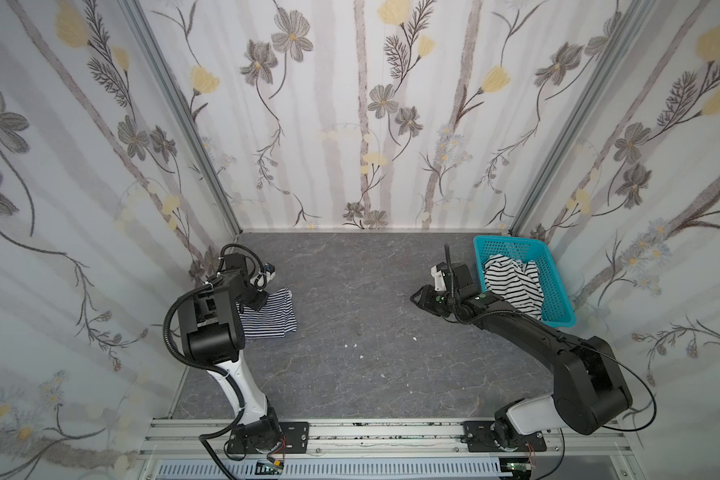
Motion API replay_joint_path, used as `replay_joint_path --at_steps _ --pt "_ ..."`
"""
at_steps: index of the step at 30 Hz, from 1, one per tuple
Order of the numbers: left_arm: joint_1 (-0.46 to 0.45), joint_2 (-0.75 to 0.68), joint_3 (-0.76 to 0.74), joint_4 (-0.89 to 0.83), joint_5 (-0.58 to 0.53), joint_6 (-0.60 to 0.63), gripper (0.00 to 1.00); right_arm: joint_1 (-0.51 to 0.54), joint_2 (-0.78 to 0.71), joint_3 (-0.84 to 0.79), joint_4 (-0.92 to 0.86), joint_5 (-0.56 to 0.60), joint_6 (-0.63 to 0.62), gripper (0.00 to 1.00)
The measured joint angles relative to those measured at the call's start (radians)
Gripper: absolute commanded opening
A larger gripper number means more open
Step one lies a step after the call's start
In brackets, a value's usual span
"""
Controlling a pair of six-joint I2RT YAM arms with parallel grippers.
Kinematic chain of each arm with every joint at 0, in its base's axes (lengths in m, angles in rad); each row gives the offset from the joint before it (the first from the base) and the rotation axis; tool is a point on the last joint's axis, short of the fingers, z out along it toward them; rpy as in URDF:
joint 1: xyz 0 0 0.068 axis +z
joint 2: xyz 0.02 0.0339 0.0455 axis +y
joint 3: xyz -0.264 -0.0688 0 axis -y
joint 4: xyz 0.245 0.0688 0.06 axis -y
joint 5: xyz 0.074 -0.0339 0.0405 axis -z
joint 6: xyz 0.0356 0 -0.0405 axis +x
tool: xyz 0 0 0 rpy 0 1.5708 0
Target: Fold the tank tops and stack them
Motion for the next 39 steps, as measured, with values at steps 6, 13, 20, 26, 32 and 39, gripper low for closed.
replay_joint_path --at_steps 6,13,20,26,32,39 --pt "0.0 -0.031 -0.008 -0.038 -0.056 0.062 0.43 -0.019 -0.001 0.03 -0.01 0.0 -0.002 0.39" --pt "-0.089 -0.166 -0.032 -0.073 -0.029 0.002 0.46 -0.055 -0.024 0.066 -0.043 0.001 -0.019 0.4" --pt "-0.242 -0.231 -0.141 -0.104 0.058 -0.127 0.46 -0.182 -0.098 0.085 -0.125 0.014 -0.064 0.57" --pt "-0.363 -0.232 -0.116 -0.11 0.187 -0.302 0.47 -0.325 -0.103 0.251 -0.253 0.11 -0.159 0.66" --pt "-0.543 -0.178 -0.005 -0.094 0.236 -0.442 0.5 -0.488 0.043 0.424 -0.372 0.276 -0.24 0.7" --pt "-0.686 -0.159 0.056 -0.035 0.215 -0.542 0.59 -0.612 0.266 0.547 -0.434 0.42 -0.323 0.75"
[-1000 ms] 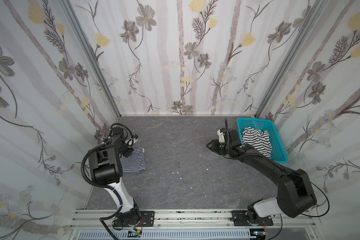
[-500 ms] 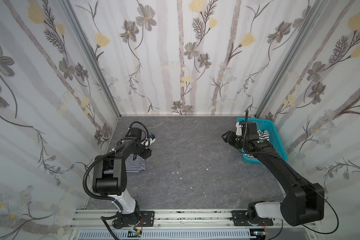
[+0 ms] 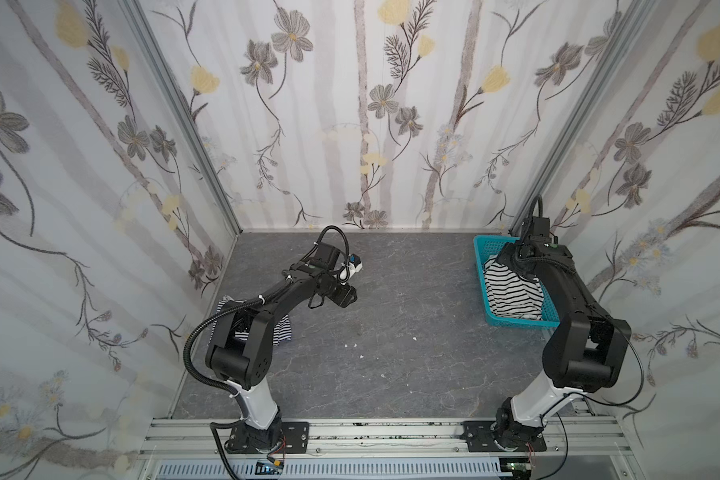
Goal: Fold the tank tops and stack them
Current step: 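Reach into the teal basket and grasp the black-striped top with the right gripper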
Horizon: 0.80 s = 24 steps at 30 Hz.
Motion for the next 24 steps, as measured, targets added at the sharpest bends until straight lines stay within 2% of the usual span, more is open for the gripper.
replay_joint_path --at_steps 11,16,18,23,24 --pt "-0.069 -0.004 -0.041 0.073 -0.011 -0.068 0.63 -0.113 0.274 0.146 -0.018 0.025 -0.019 0.78" --pt "-0.077 -0.023 -0.063 0.088 -0.017 -0.079 0.64 -0.126 0.378 0.182 -0.015 -0.015 -0.025 0.77" --pt "-0.079 -0.025 -0.069 0.094 -0.018 -0.081 0.63 -0.13 0.41 0.189 -0.014 -0.039 -0.026 0.7" --pt "-0.079 -0.025 -0.082 0.095 -0.029 -0.085 0.63 -0.129 0.446 0.194 -0.016 -0.064 -0.025 0.6" --pt "-0.079 -0.025 -0.082 0.095 -0.031 -0.085 0.63 -0.127 0.446 0.194 -0.016 -0.064 -0.025 0.54"
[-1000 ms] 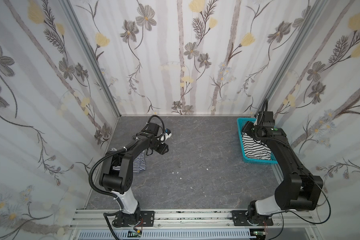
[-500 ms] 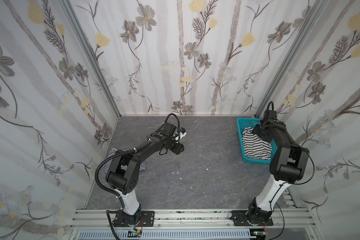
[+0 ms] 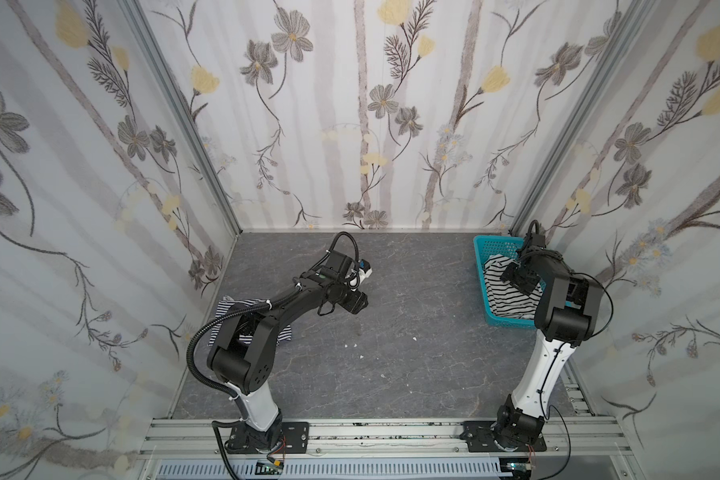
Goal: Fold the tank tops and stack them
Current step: 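Reach into the teal basket and grasp the black-striped top with the right gripper, then lift the black-striped top out of the basket toward the table centre with the right gripper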
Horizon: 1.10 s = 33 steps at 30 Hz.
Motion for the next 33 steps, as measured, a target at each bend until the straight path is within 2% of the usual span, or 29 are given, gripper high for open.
replay_joint_path --at_steps 2,4,5,6,9,17,27,30,33 --pt "0.0 0.0 0.0 0.001 0.0 -0.003 0.63 0.003 0.0 0.002 0.002 0.0 0.0 0.37" --pt "0.0 0.001 0.0 0.003 -0.001 -0.003 0.63 0.003 0.0 0.002 0.0 -0.001 -0.001 0.11" --pt "0.0 0.002 0.0 0.005 -0.001 -0.004 0.63 0.003 0.0 0.002 0.0 -0.001 0.0 0.03" --pt "0.0 0.002 0.0 0.007 -0.001 -0.006 0.63 0.003 0.0 0.002 0.0 -0.001 0.0 0.0" --pt "0.0 0.003 0.0 0.009 -0.003 -0.006 0.63 0.002 -0.016 -0.005 -0.002 -0.022 -0.003 0.0" --pt "0.0 0.008 0.0 0.02 -0.004 -0.007 0.63 0.003 -0.187 -0.049 0.011 -0.074 0.0 0.0" --pt "0.0 0.008 0.0 0.025 -0.022 -0.007 0.63 0.014 -0.496 -0.09 0.003 -0.156 0.045 0.0" --pt "0.0 0.008 0.003 0.025 -0.029 -0.006 0.63 0.047 -0.608 -0.036 -0.021 -0.19 0.062 0.0" --pt "0.0 0.008 0.011 0.029 -0.031 -0.006 0.62 0.115 -0.699 0.089 -0.063 -0.2 0.078 0.0"
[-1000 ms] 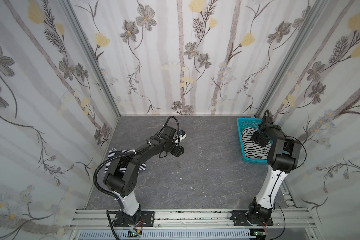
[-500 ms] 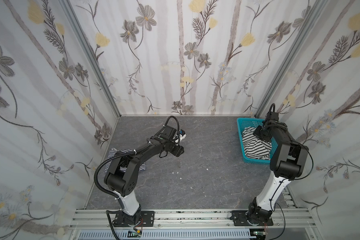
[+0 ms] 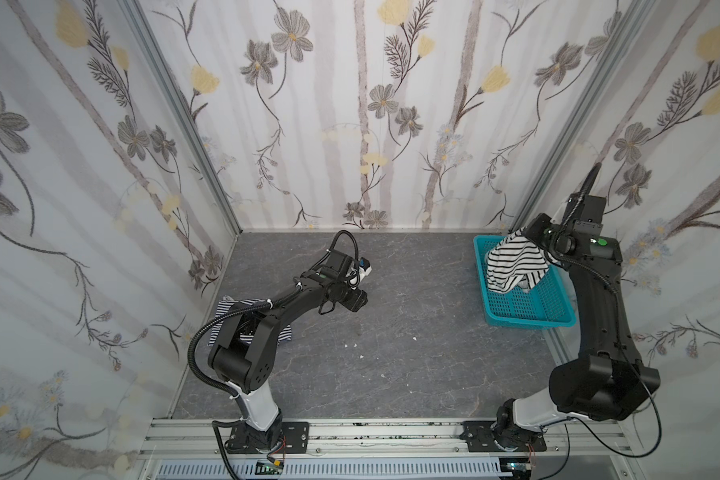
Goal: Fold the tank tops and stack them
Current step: 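Lift the black-striped top out of the basket toward the table centre with the right gripper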
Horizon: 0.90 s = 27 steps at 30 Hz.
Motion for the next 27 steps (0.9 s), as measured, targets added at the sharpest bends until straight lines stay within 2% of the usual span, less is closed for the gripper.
replay_joint_path --at_steps 5,10,14,22,25,27 --pt "0.004 -0.002 0.004 0.001 -0.016 0.0 0.63 0.146 -0.094 0.225 -0.064 -0.007 0.018 0.0" --pt "0.017 -0.012 0.008 0.002 -0.019 0.001 0.63 0.291 -0.111 0.301 -0.109 0.002 0.053 0.0" --pt "0.034 -0.026 0.003 0.002 -0.029 0.001 0.63 0.428 -0.124 0.204 -0.113 0.002 0.07 0.0" --pt "0.048 -0.036 -0.007 0.003 -0.03 0.001 0.63 0.636 -0.138 -0.185 -0.008 0.002 0.141 0.0" --pt "0.051 -0.037 -0.007 0.003 -0.038 0.005 0.63 0.686 -0.078 -0.206 0.016 0.002 0.158 0.0" --pt "0.053 -0.036 -0.007 0.003 -0.043 0.005 0.63 0.714 -0.022 -0.164 0.026 0.002 0.165 0.0"
